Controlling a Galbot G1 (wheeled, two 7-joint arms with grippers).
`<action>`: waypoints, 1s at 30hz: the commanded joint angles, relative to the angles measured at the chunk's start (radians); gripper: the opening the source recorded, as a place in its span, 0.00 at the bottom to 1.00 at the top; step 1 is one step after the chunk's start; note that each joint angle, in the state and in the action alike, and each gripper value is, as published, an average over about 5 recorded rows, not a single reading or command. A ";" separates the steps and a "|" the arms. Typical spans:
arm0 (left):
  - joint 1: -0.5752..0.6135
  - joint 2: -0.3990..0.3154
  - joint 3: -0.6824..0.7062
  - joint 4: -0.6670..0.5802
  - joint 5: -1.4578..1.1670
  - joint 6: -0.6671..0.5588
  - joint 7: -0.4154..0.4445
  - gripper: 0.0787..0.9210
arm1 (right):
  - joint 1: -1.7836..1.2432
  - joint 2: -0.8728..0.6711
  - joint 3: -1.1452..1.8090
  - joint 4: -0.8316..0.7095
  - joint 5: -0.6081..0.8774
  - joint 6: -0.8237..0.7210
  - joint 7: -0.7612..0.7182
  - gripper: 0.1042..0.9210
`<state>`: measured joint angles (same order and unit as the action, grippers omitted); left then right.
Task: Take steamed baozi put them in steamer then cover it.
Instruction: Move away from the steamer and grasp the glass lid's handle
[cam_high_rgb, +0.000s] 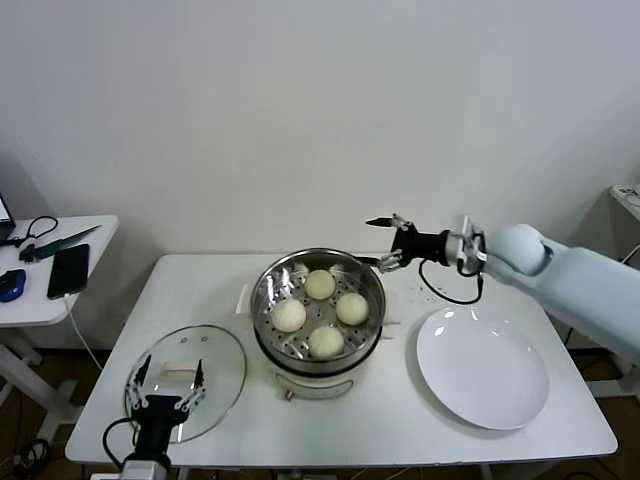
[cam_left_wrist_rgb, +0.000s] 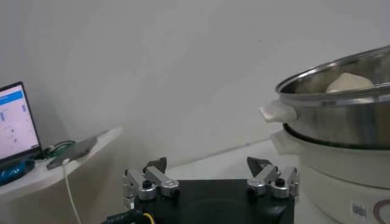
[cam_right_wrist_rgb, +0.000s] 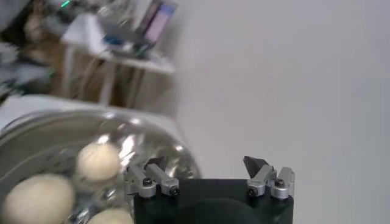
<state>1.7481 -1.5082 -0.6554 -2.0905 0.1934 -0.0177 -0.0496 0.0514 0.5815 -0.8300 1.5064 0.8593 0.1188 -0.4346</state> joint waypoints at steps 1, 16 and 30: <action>0.007 -0.017 0.003 -0.012 0.078 0.002 -0.003 0.88 | -0.716 -0.120 0.711 0.103 -0.045 0.154 0.242 0.88; 0.006 -0.022 -0.077 -0.003 0.937 0.025 0.026 0.88 | -1.411 0.173 1.332 0.285 -0.181 -0.006 0.332 0.88; -0.123 -0.035 -0.022 0.211 1.367 0.056 -0.019 0.88 | -1.477 0.264 1.371 0.290 -0.248 -0.074 0.351 0.88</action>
<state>1.7093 -1.5351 -0.6881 -2.0213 1.2021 0.0209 -0.0340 -1.2750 0.7803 0.4048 1.7658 0.6557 0.0798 -0.1115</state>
